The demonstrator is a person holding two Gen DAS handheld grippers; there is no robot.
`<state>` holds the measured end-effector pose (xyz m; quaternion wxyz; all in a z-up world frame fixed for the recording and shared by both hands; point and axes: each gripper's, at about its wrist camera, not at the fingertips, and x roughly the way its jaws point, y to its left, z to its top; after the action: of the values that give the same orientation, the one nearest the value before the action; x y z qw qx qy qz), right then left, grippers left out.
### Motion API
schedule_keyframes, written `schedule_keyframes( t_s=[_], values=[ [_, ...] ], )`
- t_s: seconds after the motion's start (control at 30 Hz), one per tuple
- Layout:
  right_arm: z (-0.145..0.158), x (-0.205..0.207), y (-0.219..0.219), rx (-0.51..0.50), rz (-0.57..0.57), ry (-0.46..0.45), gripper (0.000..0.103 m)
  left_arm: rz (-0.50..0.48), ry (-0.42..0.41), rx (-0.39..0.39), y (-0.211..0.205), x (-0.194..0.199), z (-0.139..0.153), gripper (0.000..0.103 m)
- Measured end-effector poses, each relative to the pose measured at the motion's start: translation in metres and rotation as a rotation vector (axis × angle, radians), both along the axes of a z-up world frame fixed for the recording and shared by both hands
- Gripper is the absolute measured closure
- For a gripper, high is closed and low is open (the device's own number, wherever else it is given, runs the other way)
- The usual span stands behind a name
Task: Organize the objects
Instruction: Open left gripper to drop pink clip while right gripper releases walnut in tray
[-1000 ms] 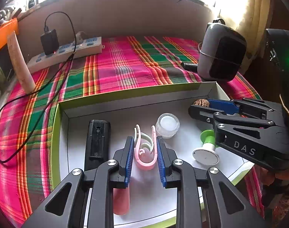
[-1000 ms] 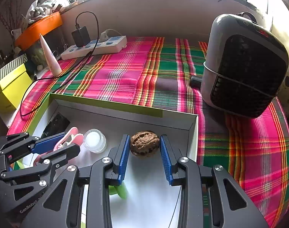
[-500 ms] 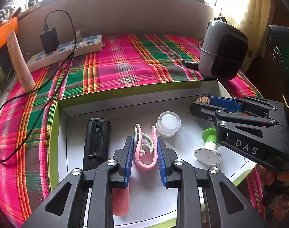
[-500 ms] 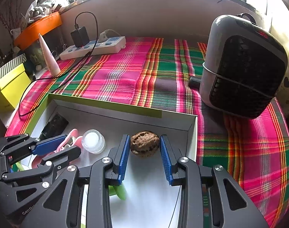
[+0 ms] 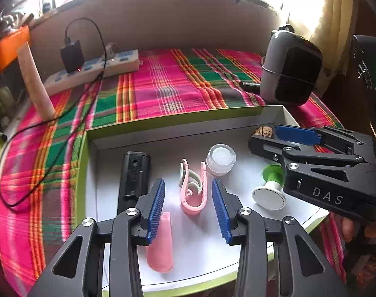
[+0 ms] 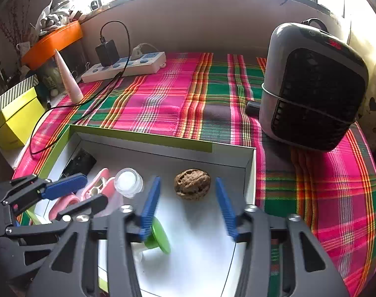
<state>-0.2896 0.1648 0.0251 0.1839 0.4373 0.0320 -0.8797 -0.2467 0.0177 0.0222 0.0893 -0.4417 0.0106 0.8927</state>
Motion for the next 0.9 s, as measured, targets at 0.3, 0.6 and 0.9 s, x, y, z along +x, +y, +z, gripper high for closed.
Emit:
schedule_keyframes(
  t_s=[0.3,0.6,0.9],
  values=[
    [0.01,0.011,0.002,-0.013,-0.011,0.018,0.052,-0.002,0.007,0.003,0.001,0.013,0.006,0.062],
    [0.017,0.027,0.006,-0.029,-0.024,0.035,0.052,0.014,0.022,0.003,-0.002,0.025,0.013,0.062],
    [0.026,0.046,0.008,-0.044,-0.029,0.057,0.052,0.027,0.048,-0.01,-0.003,0.043,0.022,0.062]
  ],
)
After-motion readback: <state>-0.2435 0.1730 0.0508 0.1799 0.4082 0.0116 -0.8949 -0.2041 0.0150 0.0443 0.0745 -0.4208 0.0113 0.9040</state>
